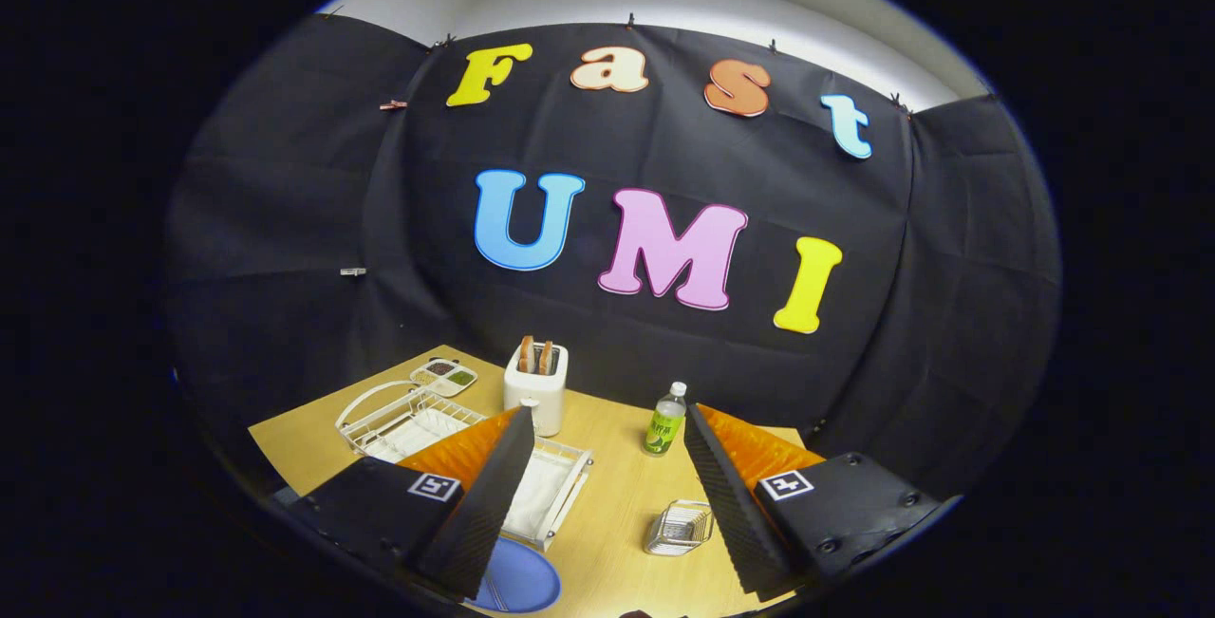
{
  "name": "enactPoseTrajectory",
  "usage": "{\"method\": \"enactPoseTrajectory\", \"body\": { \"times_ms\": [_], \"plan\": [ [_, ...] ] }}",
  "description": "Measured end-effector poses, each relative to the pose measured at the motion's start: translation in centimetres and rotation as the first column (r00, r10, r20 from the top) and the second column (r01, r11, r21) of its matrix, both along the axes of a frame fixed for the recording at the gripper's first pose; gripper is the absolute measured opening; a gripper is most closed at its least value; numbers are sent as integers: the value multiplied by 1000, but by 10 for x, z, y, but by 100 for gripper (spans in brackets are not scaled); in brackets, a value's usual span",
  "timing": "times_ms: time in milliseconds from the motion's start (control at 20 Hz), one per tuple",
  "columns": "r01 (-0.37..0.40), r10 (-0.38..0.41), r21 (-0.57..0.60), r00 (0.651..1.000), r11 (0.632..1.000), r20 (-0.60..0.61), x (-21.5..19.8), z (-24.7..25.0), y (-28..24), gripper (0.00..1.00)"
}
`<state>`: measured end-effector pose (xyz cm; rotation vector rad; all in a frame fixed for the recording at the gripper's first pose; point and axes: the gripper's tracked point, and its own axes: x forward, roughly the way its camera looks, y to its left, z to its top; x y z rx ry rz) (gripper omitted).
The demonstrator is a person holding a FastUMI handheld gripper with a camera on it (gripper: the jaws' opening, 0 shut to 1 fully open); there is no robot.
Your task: Take the plate from the dish rack, then take the spoon from the basket and place it into the plate.
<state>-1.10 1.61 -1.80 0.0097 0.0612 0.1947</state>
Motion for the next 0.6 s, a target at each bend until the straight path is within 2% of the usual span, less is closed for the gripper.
{"method": "enactPoseTrajectory", "body": {
  "times_ms": [600],
  "plan": [
    [1, 0, 26, 1000, 1000, -24, 2, 0, 0, 98]
  ]
}}
